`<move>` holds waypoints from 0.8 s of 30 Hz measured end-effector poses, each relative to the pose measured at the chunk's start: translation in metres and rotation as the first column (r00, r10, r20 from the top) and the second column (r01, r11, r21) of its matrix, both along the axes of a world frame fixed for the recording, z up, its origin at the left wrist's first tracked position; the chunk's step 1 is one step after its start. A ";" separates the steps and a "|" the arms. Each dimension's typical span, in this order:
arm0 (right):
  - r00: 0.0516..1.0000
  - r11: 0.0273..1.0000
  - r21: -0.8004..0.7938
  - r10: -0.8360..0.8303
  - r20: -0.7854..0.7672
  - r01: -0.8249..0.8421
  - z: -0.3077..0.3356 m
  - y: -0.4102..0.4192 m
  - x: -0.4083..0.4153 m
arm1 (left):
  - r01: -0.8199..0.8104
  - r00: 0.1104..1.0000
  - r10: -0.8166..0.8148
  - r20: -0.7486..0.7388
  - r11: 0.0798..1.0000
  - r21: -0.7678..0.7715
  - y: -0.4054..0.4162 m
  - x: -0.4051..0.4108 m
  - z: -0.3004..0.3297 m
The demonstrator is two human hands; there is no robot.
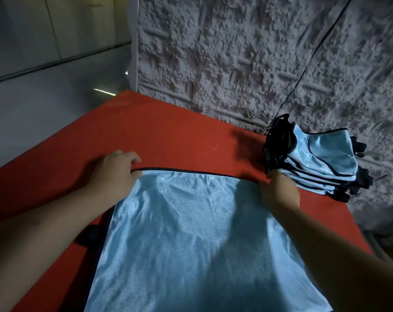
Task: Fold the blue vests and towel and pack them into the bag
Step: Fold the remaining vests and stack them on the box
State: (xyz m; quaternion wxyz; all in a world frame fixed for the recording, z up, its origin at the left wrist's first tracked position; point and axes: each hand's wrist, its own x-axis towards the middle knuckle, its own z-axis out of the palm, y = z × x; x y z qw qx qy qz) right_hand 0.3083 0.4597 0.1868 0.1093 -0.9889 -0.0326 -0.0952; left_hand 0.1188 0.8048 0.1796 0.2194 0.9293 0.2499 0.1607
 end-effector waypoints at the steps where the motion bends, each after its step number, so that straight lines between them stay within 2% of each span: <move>1: 0.995 0.999 -0.014 0.042 0.092 -0.040 0.001 0.009 -0.012 | -0.006 1.000 0.005 0.014 0.994 0.105 -0.007 0.000 0.005; 3: 0.941 0.958 0.027 0.275 0.199 -0.286 -0.003 0.039 -0.050 | 0.068 0.983 -0.103 0.150 0.973 0.222 -0.035 -0.002 0.019; 4: 0.888 0.900 0.025 0.424 0.178 -0.435 -0.007 0.055 -0.072 | 0.154 0.963 -0.204 0.174 0.951 0.267 -0.050 -0.004 0.021; 5: 0.836 0.840 -0.001 0.540 0.096 -0.542 -0.015 0.069 -0.093 | 0.247 0.946 -0.297 0.128 0.920 0.305 -0.066 -0.005 0.018; 6: 0.804 0.804 -0.020 0.594 -0.027 -0.594 -0.021 0.078 -0.110 | 0.331 0.938 -0.346 -0.006 0.894 0.301 -0.077 -0.008 0.011; 8: 0.804 0.817 -0.034 0.558 -0.208 -0.576 -0.030 0.080 -0.122 | 0.393 0.894 -0.310 -0.324 0.889 0.234 -0.078 -0.011 -0.009; 10: 0.827 0.849 -0.051 0.496 -0.264 -0.526 -0.033 0.062 -0.109 | 0.382 0.844 -0.258 -0.471 0.905 0.189 -0.067 -0.012 -0.025; 15: 0.891 0.908 -0.121 0.358 -0.279 -0.402 -0.032 -0.014 -0.064 | 0.391 0.845 -0.265 -0.464 0.899 0.198 -0.061 -0.012 -0.034; 18: 0.891 0.924 -0.051 0.351 -0.288 -0.380 -0.018 -0.038 -0.055 | 0.363 0.857 -0.249 -0.450 0.914 0.184 -0.063 -0.010 -0.034; 20: 0.900 0.922 -0.017 0.373 -0.228 -0.386 0.001 -0.036 -0.073 | 0.342 0.867 -0.234 -0.440 0.921 0.185 -0.060 -0.008 -0.032; 22: 0.925 0.942 -0.041 0.318 -0.207 -0.333 0.014 -0.036 -0.116 | 0.302 0.895 -0.208 -0.394 0.934 0.191 -0.053 -0.004 -0.030; 24: 0.949 0.973 -0.154 0.124 -0.289 -0.174 0.015 -0.045 -0.171 | 0.263 0.928 -0.180 -0.325 0.936 0.234 -0.045 -0.002 -0.029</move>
